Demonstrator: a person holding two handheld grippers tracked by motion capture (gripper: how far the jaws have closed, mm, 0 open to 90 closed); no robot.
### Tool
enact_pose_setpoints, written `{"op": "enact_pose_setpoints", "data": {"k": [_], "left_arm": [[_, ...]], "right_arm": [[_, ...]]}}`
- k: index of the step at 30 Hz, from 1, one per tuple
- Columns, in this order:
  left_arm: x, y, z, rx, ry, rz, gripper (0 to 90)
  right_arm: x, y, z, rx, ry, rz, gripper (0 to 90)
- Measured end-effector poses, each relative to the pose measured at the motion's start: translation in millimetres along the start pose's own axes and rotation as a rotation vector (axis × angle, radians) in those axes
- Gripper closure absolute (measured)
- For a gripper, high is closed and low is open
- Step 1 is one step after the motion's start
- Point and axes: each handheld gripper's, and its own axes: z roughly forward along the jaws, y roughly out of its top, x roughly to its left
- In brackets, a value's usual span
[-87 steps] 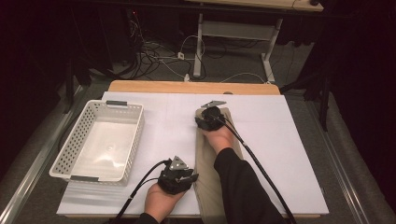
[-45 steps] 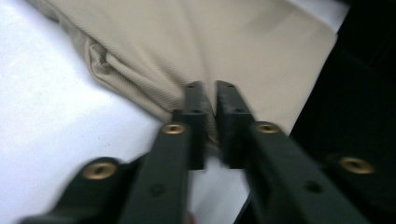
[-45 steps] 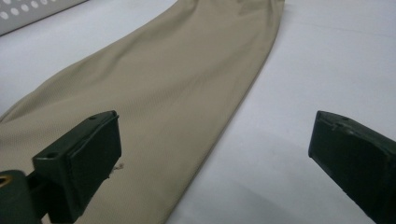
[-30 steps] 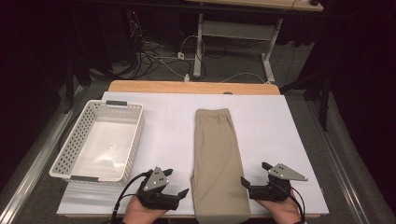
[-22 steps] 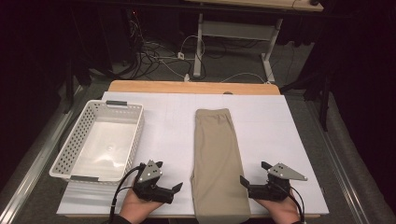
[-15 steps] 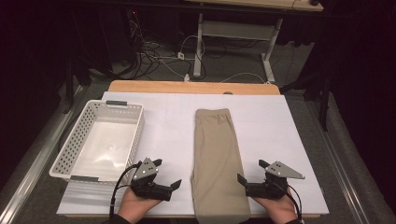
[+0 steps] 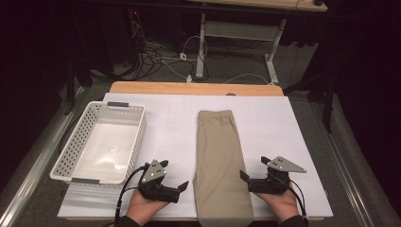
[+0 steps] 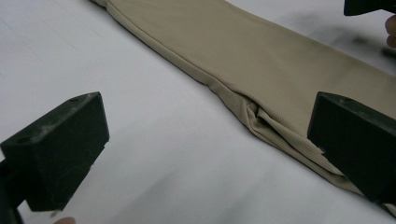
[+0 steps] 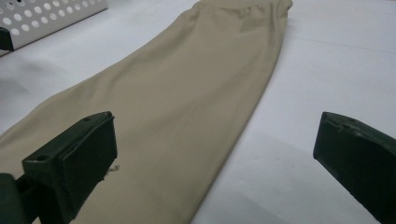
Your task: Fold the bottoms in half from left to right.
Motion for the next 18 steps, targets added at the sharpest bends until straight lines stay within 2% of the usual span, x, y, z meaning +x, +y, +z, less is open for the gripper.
{"op": "enact_pose_setpoints", "data": {"k": [3, 9, 12, 18], "left_arm": [[-0.1, -1.0, 0.1, -0.011, -0.009, 0.0, 0.0], [3.8, -2.2, -1.6, -0.033, -0.018, -0.035, 0.0], [2.7, -2.5, -1.6, -0.033, -0.009, -0.025, 0.0], [2.9, -3.6, -2.3, -0.042, -0.018, -0.032, 0.0]], "right_arm": [[-1.0, 4.1, 2.7, -0.008, 0.001, 0.001, 0.5], [-2.8, 15.0, 16.6, -0.015, 0.014, -0.015, 0.5], [-6.5, 22.1, 27.0, -0.017, 0.016, -0.017, 0.5], [-15.8, 40.0, 48.6, -0.03, 0.013, -0.009, 0.6]]}}
